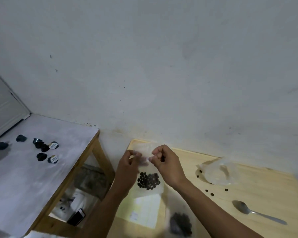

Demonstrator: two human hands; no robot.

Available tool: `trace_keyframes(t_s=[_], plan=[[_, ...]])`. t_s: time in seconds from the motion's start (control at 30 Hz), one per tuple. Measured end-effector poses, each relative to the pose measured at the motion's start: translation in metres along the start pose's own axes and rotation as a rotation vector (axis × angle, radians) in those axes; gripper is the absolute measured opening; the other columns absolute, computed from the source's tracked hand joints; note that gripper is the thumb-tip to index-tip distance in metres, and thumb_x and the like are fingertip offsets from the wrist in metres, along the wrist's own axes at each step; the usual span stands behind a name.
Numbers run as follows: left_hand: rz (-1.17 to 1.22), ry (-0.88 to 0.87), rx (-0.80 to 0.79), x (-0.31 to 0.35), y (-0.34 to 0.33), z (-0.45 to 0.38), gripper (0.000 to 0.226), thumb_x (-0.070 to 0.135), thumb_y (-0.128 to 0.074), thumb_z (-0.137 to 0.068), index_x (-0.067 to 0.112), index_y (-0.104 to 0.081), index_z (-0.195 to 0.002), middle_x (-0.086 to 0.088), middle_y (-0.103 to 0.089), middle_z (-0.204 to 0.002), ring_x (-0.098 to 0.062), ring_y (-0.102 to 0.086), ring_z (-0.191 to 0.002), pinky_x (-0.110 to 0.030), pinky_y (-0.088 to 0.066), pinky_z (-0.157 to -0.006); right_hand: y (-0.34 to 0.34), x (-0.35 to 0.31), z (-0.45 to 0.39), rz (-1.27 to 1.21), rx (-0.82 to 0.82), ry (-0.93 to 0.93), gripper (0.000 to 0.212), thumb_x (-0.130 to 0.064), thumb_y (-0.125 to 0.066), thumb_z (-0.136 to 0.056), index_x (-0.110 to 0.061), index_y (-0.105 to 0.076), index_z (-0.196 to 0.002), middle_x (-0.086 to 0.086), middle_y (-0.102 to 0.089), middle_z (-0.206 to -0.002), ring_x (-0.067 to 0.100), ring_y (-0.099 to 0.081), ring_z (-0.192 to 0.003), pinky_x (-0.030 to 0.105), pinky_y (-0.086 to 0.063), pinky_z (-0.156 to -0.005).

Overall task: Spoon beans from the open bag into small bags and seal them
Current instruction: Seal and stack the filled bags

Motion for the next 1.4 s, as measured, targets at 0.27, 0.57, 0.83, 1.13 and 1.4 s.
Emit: trace_keyframes(t_s=[0.27,0.57,0.83,1.13,1.4], plan=[[0.029,-0.038,-0.098,0.005,-0.011,-0.001,0.009,0.020,-0.061,-0.095,0.013,-0.060,-0.100,-0.002,-0.075,-0.086,-0.025,-0.070,-0.082,-0.035,-0.051,-0.067,0.011,-0.002,0.001,0.037,0.067,0.002,0.018,-0.015,-0.074,-0.083,-0.018,-0.057,-0.090,-0.005,-0.054,-0.071,0.001,-0.047,-0.059,0.013,-0.041,-0.060],[0.092,-0.036,-0.092,0.004,-0.006,-0.003,0.010,0.013,-0.068,-0.089,0.012,-0.067,-0.099,-0.002,-0.075,-0.087,-0.013,-0.071,-0.083,-0.021,-0.054,-0.069,0.020,0.004,0.003,0.093,0.129,-0.078,0.073,-0.041,-0.087,-0.066,-0.032,-0.042,-0.124,-0.008,-0.051,-0.107,0.008,-0.052,-0.097,0.025,-0.049,-0.082],[0.155,0.058,-0.232,-0.010,-0.005,-0.012,0.008,0.012,-0.068,-0.088,0.016,-0.071,-0.095,-0.013,-0.073,-0.091,-0.028,-0.070,-0.087,-0.040,-0.057,-0.076,0.017,0.019,0.002,-0.174,-0.057,-0.219,0.047,-0.033,-0.089,-0.061,-0.010,-0.071,-0.098,0.006,-0.076,-0.092,0.024,-0.073,-0.086,0.044,-0.059,-0.084],[0.219,0.177,-0.061,-0.040,-0.025,-0.037,0.013,0.003,-0.064,-0.090,0.006,-0.061,-0.102,-0.013,-0.073,-0.085,-0.020,-0.070,-0.075,-0.029,-0.052,-0.066,0.026,0.071,0.014,-0.174,-0.134,-0.409,0.013,-0.002,-0.070,-0.086,-0.007,-0.065,-0.097,-0.001,-0.060,-0.075,0.012,-0.057,-0.067,0.018,-0.045,-0.057],[-0.114,0.337,-0.196,-0.096,-0.061,-0.061,0.033,0.017,-0.066,-0.089,0.017,-0.054,-0.120,-0.010,-0.069,-0.094,-0.023,-0.066,-0.080,-0.032,-0.051,-0.065,0.050,0.117,-0.004,-0.190,0.110,-0.530,0.042,0.008,-0.061,-0.088,-0.014,-0.056,-0.125,0.004,-0.058,-0.071,0.016,-0.055,-0.058,0.027,-0.045,-0.052]])
Point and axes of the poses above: each hand's wrist, its own z-axis away from the middle knuckle, its own y-axis out of the back of the hand, x = y × z, the point moved 4 cm from there along -z, towards the middle knuckle
